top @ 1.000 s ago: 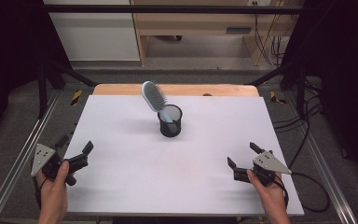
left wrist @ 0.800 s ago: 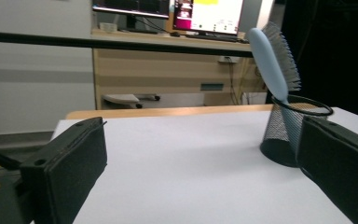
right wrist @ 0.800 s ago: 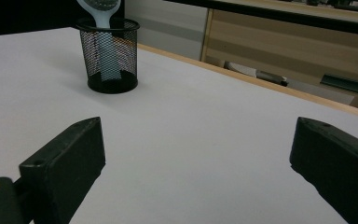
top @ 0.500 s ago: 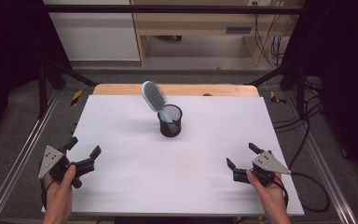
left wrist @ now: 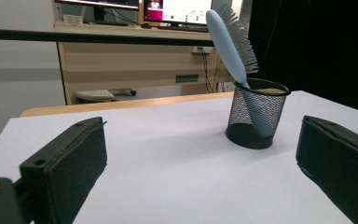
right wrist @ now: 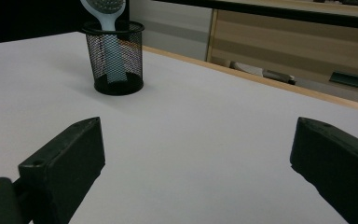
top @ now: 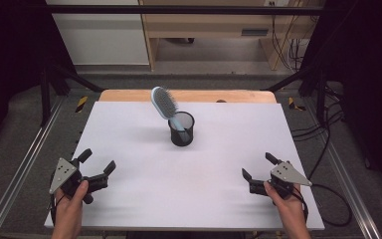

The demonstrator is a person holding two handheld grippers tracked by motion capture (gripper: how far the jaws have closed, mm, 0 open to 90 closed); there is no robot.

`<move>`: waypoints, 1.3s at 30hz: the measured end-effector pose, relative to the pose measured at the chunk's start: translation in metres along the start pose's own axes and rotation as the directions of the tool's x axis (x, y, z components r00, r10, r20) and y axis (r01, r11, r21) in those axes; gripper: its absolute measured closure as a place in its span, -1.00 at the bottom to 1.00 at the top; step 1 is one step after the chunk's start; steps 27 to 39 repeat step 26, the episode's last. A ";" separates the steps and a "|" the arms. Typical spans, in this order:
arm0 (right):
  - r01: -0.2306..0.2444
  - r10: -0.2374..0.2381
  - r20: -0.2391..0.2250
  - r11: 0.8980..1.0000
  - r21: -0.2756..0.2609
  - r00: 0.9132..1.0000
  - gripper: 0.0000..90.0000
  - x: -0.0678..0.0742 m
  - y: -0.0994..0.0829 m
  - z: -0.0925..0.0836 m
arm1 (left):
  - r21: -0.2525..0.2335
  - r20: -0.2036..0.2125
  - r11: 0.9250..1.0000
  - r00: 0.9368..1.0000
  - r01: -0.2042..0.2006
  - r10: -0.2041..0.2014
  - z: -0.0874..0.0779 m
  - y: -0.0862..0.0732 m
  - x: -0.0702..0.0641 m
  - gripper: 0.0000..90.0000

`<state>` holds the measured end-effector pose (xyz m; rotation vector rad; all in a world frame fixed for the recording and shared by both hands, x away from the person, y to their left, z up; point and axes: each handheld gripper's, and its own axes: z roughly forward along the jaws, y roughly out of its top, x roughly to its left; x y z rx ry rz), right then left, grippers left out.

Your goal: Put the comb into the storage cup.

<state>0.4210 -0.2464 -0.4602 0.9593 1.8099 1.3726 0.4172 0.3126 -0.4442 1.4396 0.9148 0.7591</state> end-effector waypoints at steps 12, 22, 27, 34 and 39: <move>-0.021 0.021 -0.018 1.000 -0.005 1.000 -0.93 0.002 -0.002 0.003 | 0.019 0.027 1.000 1.000 0.006 -0.006 0.004 -0.006 -0.009 -0.96; -0.021 0.022 -0.038 1.000 0.012 0.999 -0.93 0.006 -0.004 0.008 | 0.030 0.047 0.999 0.999 -0.020 0.019 0.015 -0.008 -0.019 -0.95; -0.023 0.024 -0.029 0.999 0.028 0.999 -0.92 0.006 -0.006 0.009 | 0.015 0.017 1.000 1.000 0.001 -0.001 0.010 -0.007 -0.012 -0.95; -0.023 0.024 -0.029 0.999 0.028 0.999 -0.92 0.006 -0.006 0.009 | 0.015 0.017 1.000 1.000 0.001 -0.001 0.010 -0.007 -0.012 -0.95; -0.023 0.024 -0.029 0.999 0.028 0.999 -0.92 0.006 -0.006 0.009 | 0.015 0.017 1.000 1.000 0.001 -0.001 0.010 -0.007 -0.012 -0.95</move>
